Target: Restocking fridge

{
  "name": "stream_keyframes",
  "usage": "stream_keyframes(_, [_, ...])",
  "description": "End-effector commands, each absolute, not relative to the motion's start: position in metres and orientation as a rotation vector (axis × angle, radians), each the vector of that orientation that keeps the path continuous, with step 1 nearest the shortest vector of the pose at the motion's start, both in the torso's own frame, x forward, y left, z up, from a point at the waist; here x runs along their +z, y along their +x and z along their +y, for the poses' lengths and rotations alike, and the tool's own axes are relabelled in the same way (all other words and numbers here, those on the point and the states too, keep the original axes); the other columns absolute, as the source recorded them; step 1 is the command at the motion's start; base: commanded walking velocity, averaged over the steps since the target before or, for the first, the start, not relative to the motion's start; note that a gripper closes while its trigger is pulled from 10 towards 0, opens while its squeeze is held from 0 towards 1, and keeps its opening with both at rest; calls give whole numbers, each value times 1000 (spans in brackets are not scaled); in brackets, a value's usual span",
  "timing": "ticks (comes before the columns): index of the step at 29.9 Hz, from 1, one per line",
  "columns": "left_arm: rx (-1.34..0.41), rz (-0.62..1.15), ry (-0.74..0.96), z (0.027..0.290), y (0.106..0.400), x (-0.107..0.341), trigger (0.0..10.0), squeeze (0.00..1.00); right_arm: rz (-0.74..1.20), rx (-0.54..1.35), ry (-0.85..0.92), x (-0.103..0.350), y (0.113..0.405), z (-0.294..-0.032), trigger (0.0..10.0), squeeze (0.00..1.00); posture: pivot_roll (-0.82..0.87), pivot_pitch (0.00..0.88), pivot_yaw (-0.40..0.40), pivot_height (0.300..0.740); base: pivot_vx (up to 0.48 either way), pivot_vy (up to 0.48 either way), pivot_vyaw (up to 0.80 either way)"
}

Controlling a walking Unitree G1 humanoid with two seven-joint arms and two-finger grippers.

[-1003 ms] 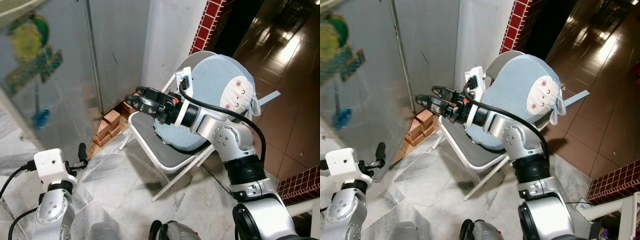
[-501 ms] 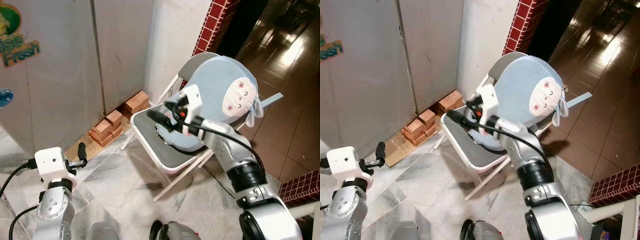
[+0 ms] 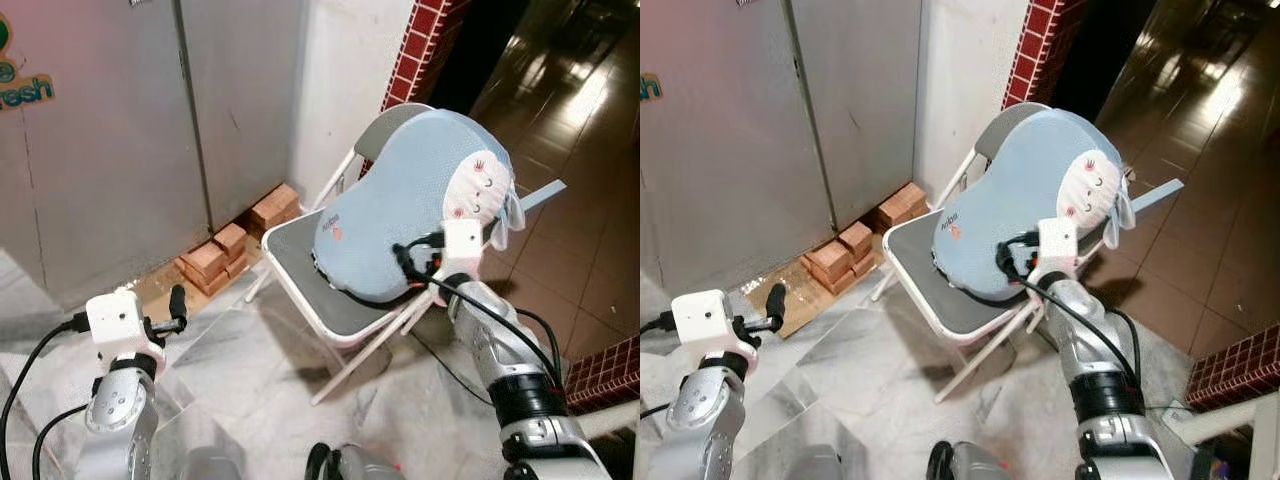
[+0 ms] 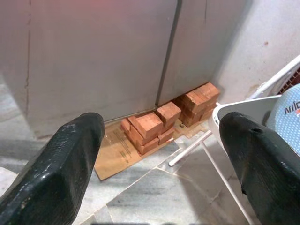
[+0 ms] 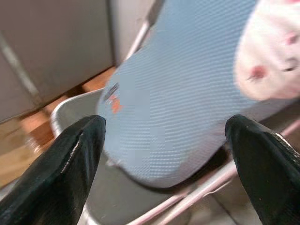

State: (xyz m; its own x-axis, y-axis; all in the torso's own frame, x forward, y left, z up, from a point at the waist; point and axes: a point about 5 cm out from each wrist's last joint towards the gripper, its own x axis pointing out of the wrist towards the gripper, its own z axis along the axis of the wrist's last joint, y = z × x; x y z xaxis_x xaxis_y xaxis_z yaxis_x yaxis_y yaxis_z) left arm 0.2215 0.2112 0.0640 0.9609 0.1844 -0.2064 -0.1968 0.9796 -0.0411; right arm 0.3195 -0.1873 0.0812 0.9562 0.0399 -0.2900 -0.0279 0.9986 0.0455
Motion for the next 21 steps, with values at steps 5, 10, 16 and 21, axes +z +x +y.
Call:
stream_keyframes(5, [160,211,-55,209,225,64,10000,0,172,27,71,95,323,-188,10000,0,94,62,-73,740,0,480,0])
stream_keyframes(10, [155,212,-60,209,225,63,10000,0,151,49,86,98,322,-183,10000,0,94,62,-75,740,0,480,0])
stream_keyframes(16, [153,210,-64,208,226,64,10000,0,135,51,99,100,326,-181,10000,0,99,57,-77,740,0,480,0])
stream_keyframes(21, [154,206,-72,208,228,64,10000,0,129,53,110,102,328,-181,10000,0,100,51,-79,740,0,480,-480])
